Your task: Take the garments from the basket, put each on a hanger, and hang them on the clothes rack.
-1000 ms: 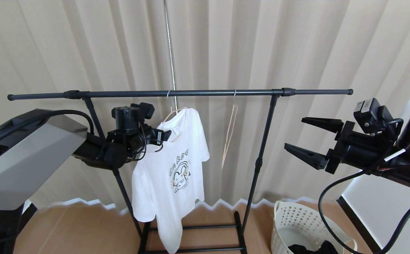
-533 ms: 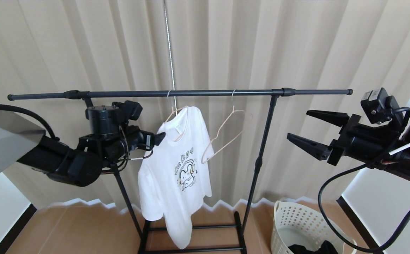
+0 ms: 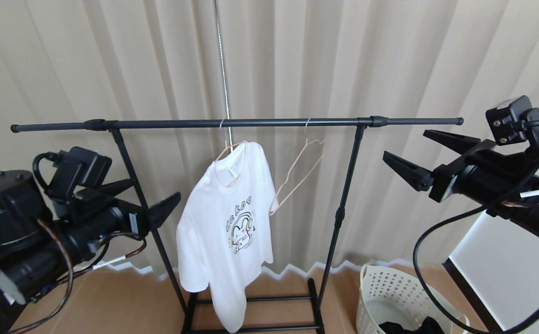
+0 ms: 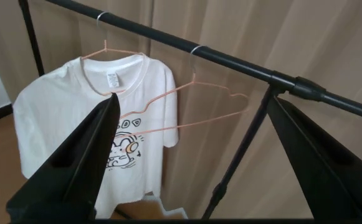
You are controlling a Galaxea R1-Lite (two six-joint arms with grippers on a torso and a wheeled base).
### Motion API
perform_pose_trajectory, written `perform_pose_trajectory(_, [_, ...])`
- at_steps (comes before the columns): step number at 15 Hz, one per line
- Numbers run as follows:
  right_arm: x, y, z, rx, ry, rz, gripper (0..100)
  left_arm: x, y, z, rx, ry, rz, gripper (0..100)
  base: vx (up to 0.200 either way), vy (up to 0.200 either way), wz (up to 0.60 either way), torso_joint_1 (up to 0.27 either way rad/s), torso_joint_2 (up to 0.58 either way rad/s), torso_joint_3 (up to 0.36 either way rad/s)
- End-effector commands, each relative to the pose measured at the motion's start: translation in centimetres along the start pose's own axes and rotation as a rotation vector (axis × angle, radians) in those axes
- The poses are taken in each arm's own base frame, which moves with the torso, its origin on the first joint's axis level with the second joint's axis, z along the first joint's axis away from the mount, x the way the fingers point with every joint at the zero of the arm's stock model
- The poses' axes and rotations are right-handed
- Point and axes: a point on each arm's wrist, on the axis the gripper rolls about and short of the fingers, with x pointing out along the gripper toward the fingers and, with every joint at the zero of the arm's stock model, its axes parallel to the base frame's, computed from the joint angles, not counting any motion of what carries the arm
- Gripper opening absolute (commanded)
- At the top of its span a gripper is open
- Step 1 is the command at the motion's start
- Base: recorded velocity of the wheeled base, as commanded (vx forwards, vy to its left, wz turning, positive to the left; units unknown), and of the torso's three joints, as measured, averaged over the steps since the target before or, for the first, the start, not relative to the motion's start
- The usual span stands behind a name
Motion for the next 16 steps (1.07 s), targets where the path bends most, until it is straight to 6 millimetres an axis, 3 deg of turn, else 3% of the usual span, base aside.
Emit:
perform_pose_trajectory(1, [-3.6,1.0,0.6,-0.006,0.003,0.005,100,-4.6,-0.4,-0.9,0.000,-0.008,0.004,100,0.000,0.000,0.00,0.000,0.00,0.000])
perform_pose_trajectory(3, [-6.5,1.7,0.3,-0.001,0.028,0.008,100,-6.2,-0.7,-2.4,-0.011,0.036,0.000,100,0.000,0.000,0.00,0.000,0.00,0.000])
perform_pose_trajectory(6, [-12.7,3.6,-3.1,0.011,0.085,0.014,100,-9.7,-0.9,-5.0,-0.038,0.094,0.025,100,0.000,0.000,0.00,0.000,0.00,0.000])
perform_pose_trajectory(8, [-16.2,4.7,-6.0,0.021,0.131,0.020,100,-10.9,-0.9,-4.5,-0.075,0.053,0.037,100,0.000,0.000,0.00,0.000,0.00,0.000])
perform_pose_trajectory(11, [-20.7,5.9,-7.8,0.049,0.235,0.023,100,-14.9,-1.5,-5.0,-0.146,0.060,0.027,100,0.000,0.000,0.00,0.000,0.00,0.000])
perform_pose_trajectory(13, [-22.5,6.3,-8.4,0.045,0.227,0.016,100,-16.2,-1.8,-5.4,-0.148,0.053,0.027,100,0.000,0.000,0.00,0.000,0.00,0.000])
perform_pose_trajectory(14, [-24.3,6.8,-9.6,0.047,0.246,-0.012,100,-17.9,-2.1,-6.3,-0.152,0.075,0.023,100,0.000,0.000,0.00,0.000,0.00,0.000])
perform_pose_trajectory(16, [-25.8,7.2,-10.9,0.050,0.252,-0.035,100,-19.5,-2.5,-7.5,-0.154,0.087,0.015,100,0.000,0.000,0.00,0.000,0.00,0.000])
